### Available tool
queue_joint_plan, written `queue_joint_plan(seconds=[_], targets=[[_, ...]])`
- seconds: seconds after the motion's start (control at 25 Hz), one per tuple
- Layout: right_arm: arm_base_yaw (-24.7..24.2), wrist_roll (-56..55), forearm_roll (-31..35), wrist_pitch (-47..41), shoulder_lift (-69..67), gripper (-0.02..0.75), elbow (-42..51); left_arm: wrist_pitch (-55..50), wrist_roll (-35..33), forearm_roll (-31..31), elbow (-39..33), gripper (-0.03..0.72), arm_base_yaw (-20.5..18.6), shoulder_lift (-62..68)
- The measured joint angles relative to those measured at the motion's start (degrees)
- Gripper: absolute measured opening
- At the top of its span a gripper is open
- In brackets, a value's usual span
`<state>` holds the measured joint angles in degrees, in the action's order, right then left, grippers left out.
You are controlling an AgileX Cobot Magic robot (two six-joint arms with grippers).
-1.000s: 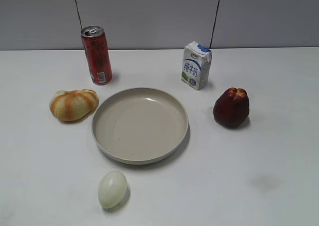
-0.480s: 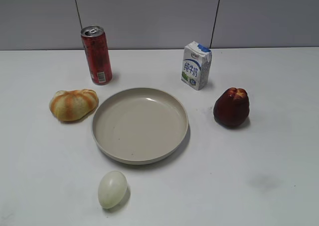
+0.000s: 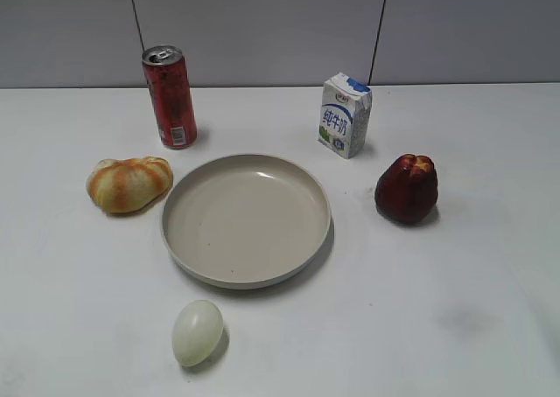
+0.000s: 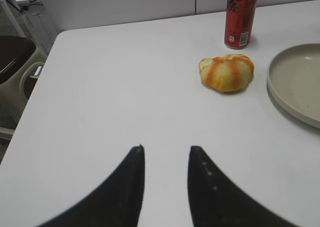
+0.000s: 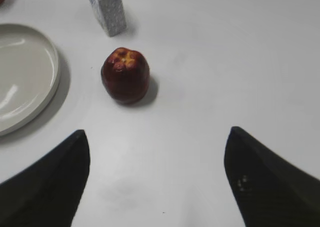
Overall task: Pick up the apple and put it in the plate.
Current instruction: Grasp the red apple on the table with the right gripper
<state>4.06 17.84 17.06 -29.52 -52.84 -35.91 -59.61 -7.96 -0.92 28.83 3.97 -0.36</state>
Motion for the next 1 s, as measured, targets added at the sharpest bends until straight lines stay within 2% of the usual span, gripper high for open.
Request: queue_joint_plan(seconds=[0.16, 0.36, 0.6, 0.76, 1.0], targets=[[3.3, 2.6, 1.3, -3.8, -17.3, 0.676, -9.8, 0.0, 0.0, 0.0, 0.0, 0.236, 0.0, 0.0], [9.0, 2.7, -1.1, -9.4, -35.9, 0.676, -23.9, 0.0, 0.0, 0.0, 0.0, 0.236, 0.0, 0.0], [9.9, -2.4, -4.6, -12.1, -51.2, 0.676, -36.4, 0.0, 0.0, 0.0, 0.0, 0.236, 0.0, 0.0], [9.9, -3.7, -7.0, -13.0, -57.4, 0.674, -41.1, 0.0, 0.0, 0.0, 0.0, 0.236, 0.0, 0.0], [9.9, -4.1, -7.4, -12.7, -63.0, 0.633, -41.9, 0.0, 0.0, 0.0, 0.0, 0.236, 0.0, 0.0]])
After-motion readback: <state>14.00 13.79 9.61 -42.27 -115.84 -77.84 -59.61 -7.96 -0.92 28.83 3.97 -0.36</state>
